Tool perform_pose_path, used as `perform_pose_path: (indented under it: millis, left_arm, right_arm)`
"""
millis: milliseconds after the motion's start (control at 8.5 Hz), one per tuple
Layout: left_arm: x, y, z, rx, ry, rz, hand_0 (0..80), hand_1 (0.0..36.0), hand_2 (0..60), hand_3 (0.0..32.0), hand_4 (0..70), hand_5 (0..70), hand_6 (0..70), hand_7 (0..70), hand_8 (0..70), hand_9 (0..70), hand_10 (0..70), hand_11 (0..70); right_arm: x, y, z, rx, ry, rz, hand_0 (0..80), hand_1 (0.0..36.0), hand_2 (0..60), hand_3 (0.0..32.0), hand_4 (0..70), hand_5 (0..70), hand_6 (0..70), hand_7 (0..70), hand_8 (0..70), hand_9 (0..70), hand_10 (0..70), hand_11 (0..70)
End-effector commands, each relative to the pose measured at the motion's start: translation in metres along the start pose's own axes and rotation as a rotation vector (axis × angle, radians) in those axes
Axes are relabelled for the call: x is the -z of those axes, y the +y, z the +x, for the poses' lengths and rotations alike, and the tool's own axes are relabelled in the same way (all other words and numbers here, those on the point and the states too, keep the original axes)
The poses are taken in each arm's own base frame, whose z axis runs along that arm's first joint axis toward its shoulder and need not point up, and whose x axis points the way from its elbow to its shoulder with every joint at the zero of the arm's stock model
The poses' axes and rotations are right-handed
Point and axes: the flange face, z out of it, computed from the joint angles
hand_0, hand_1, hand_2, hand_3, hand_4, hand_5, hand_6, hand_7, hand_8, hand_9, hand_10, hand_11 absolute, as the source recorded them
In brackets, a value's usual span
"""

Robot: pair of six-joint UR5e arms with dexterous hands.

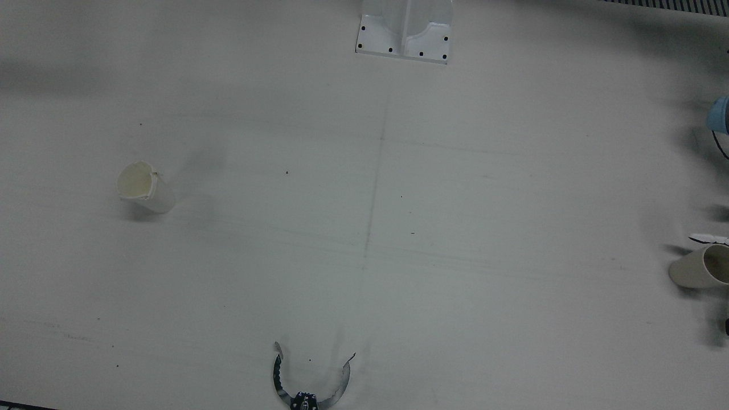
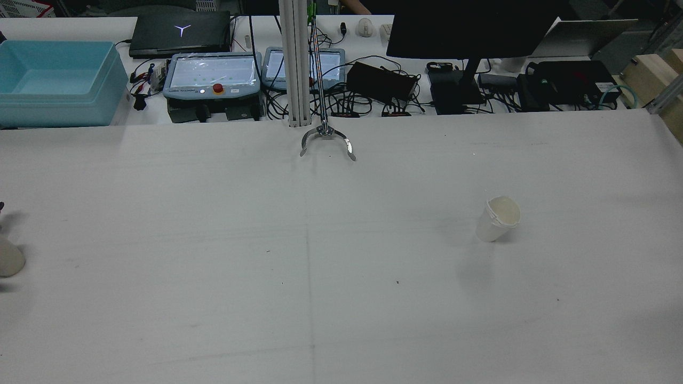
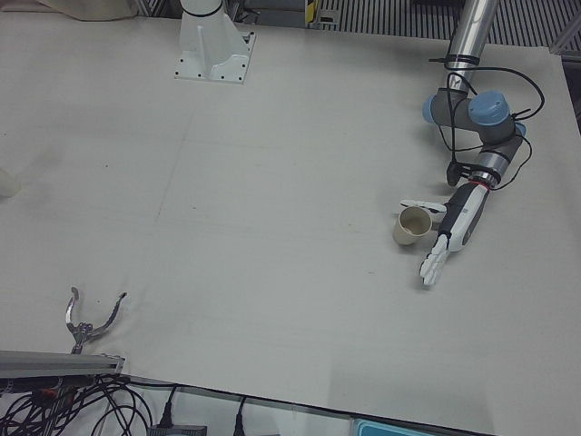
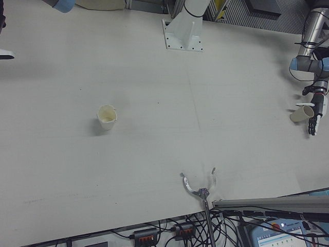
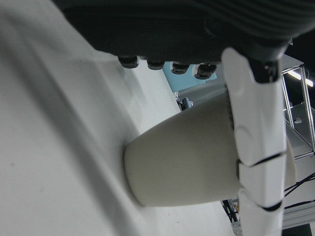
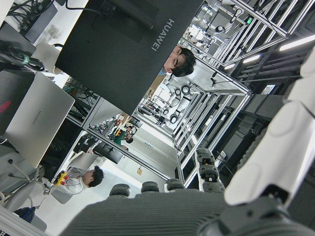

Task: Pour water
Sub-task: 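Hold the white cup upright in the left hand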

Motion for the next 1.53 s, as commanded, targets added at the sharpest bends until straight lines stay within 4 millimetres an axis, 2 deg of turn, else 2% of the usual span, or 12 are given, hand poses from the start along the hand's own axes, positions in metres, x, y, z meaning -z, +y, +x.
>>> perform_pose_path:
  millis: [0, 235, 353, 588, 706, 824, 941, 1059, 1176, 1294, 1412]
  left_arm:
    - [0.0002, 0.0, -0.0005, 0.052, -0.004, -0.002, 54.9, 22.0, 8.4, 3.6, 5.8, 0.6, 0.0, 2.9, 0.0, 0.0, 0.0, 1.7]
    - [-0.0014, 0.0012, -0.0002, 0.05, -0.003, -0.004, 54.6, 21.8, 8.5, 3.4, 6.4, 0.4, 0.0, 2.8, 0.0, 0.0, 0.0, 1.7]
    - [-0.0012, 0.001, -0.0002, 0.047, -0.003, -0.003, 55.8, 23.2, 10.1, 3.0, 6.8, 1.2, 0.0, 3.1, 0.0, 0.0, 0.0, 1.8]
    - [-0.0055, 0.0032, -0.0001, 0.043, -0.002, -0.009, 56.0, 23.5, 10.8, 2.6, 7.4, 2.3, 0.0, 3.3, 0.0, 0.0, 0.0, 2.4]
    - [-0.0066, 0.0038, 0.0, 0.043, -0.001, -0.011, 55.8, 24.0, 13.8, 1.0, 8.9, 5.1, 0.0, 3.0, 0.0, 0.0, 0.3, 2.8]
    - [-0.0068, 0.0041, -0.0008, 0.043, -0.004, -0.012, 55.7, 23.0, 12.8, 0.0, 14.7, 14.6, 0.0, 2.2, 0.0, 0.0, 0.5, 2.9]
    - [-0.0068, 0.0049, -0.0036, 0.045, -0.013, -0.011, 55.0, 21.0, 11.8, 0.0, 27.9, 25.7, 0.0, 0.9, 0.0, 0.0, 0.8, 3.0]
    - [-0.0065, 0.0048, -0.0036, 0.05, -0.016, -0.005, 54.1, 19.6, 12.4, 0.0, 36.7, 31.4, 0.0, 0.9, 0.0, 0.0, 1.1, 3.1]
    - [-0.0069, 0.0058, -0.0032, 0.052, -0.018, -0.001, 53.7, 18.8, 14.4, 0.0, 48.7, 34.0, 0.1, 2.3, 0.0, 0.0, 1.6, 3.5]
    - [-0.0077, 0.007, -0.0025, 0.057, -0.017, 0.001, 55.0, 20.8, 20.9, 0.0, 58.9, 37.1, 1.0, 4.4, 0.0, 0.0, 2.6, 4.9]
    - [-0.0074, 0.0076, -0.0015, 0.07, -0.022, 0.017, 56.0, 29.7, 52.6, 0.0, 60.6, 48.9, 2.4, 6.8, 0.2, 0.0, 3.8, 7.0]
  right_arm:
    - [0.0, 0.0003, -0.0002, -0.002, -0.001, -0.001, 41.9, 7.7, 3.5, 4.4, 3.6, 8.6, 0.0, 3.1, 0.0, 0.0, 0.0, 0.0]
    - [0.0, 0.0003, -0.0002, -0.002, -0.001, -0.001, 41.9, 7.7, 3.4, 4.4, 3.6, 8.6, 0.0, 3.1, 0.0, 0.0, 0.0, 0.0]
    - [0.0, 0.0003, -0.0002, -0.002, -0.001, -0.001, 41.8, 7.6, 3.5, 4.4, 3.6, 8.7, 0.0, 3.1, 0.0, 0.0, 0.0, 0.0]
    - [0.0, -0.0001, -0.0008, -0.005, -0.002, 0.0, 41.7, 7.6, 3.4, 4.6, 3.2, 8.6, 0.0, 2.9, 0.0, 0.0, 0.0, 0.0]
    - [0.0, -0.0008, -0.002, -0.005, -0.005, 0.002, 41.6, 7.6, 3.5, 4.6, 3.0, 8.6, 0.0, 3.1, 0.0, 0.0, 0.0, 0.0]
    - [0.0001, -0.0006, -0.003, -0.008, -0.007, 0.001, 41.6, 7.6, 3.7, 4.6, 3.0, 8.5, 0.0, 2.9, 0.0, 0.0, 0.0, 0.0]
    - [-0.0004, 0.0004, -0.0041, -0.01, -0.008, -0.001, 41.6, 7.7, 3.8, 4.8, 3.0, 8.6, 0.0, 2.9, 0.0, 0.0, 0.0, 0.0]
    - [-0.0005, 0.0001, -0.0048, -0.01, -0.011, -0.001, 41.6, 7.6, 3.8, 4.6, 3.0, 8.5, 0.0, 2.9, 0.0, 0.0, 0.0, 0.0]
    - [-0.0005, 0.0001, -0.0049, -0.01, -0.011, -0.001, 41.7, 7.7, 3.7, 4.6, 2.9, 8.4, 0.0, 3.1, 0.0, 0.0, 0.0, 0.0]
    - [-0.0005, -0.0003, -0.0055, -0.012, -0.013, 0.0, 41.7, 7.7, 3.7, 4.6, 3.0, 8.5, 0.0, 3.0, 0.0, 0.0, 0.0, 0.0]
    - [-0.0004, -0.0004, -0.007, -0.012, -0.016, 0.0, 41.7, 7.7, 3.7, 4.6, 2.9, 8.6, 0.0, 2.9, 0.0, 0.0, 0.0, 0.0]
